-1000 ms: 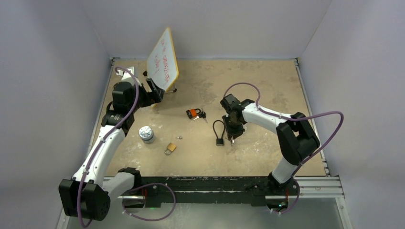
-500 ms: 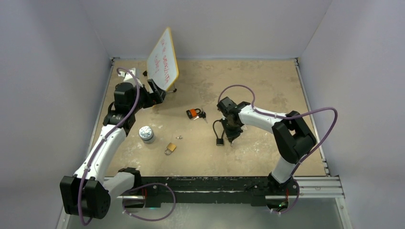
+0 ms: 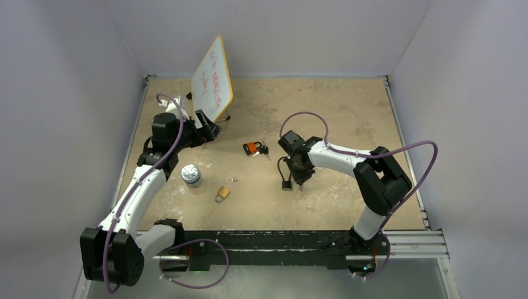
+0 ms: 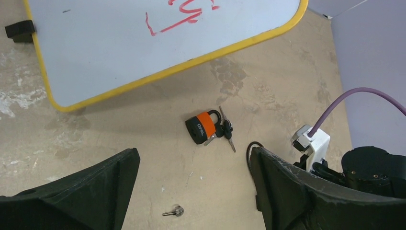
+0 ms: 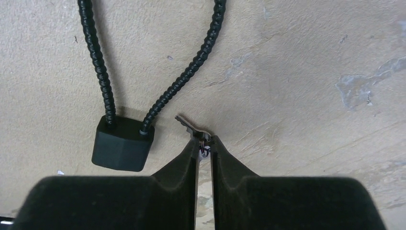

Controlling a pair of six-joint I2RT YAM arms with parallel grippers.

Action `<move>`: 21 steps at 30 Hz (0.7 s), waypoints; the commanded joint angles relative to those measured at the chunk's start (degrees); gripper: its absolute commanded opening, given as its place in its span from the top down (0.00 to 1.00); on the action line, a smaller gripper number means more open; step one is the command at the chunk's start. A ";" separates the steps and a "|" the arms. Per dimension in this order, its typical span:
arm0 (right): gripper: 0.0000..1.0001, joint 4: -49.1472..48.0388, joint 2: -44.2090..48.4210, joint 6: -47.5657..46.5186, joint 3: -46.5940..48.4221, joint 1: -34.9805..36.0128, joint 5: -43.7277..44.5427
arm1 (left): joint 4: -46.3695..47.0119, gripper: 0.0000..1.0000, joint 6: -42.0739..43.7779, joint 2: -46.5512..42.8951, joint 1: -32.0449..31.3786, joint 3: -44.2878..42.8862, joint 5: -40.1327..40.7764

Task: Unlock with the key
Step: Pick up the key from the center of the board.

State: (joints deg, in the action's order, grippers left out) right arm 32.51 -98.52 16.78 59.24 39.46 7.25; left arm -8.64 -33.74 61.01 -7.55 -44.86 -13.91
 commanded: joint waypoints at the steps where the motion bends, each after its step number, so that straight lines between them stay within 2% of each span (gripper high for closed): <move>1: 0.85 -3.67 -1.61 -0.24 -2.11 1.63 6.45 | 2.21 0.11 -1.83 -1.68 0.17 1.49 -2.38; 6: 1.00 -5.15 -0.95 0.25 -2.55 3.49 7.55 | 2.17 0.11 -2.59 -2.75 0.17 2.72 -3.58; 14: 1.00 -11.89 9.03 4.14 -8.17 3.74 6.51 | 4.49 0.11 -5.12 -5.26 0.17 7.42 -8.52; 21: 1.00 -17.72 21.06 9.13 -12.10 3.74 3.66 | 13.56 0.11 -10.63 -4.53 -0.73 13.50 -17.86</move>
State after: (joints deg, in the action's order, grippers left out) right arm 20.53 -84.20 21.76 48.38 43.03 12.88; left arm -3.07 -40.21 56.38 -7.60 -33.71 -24.77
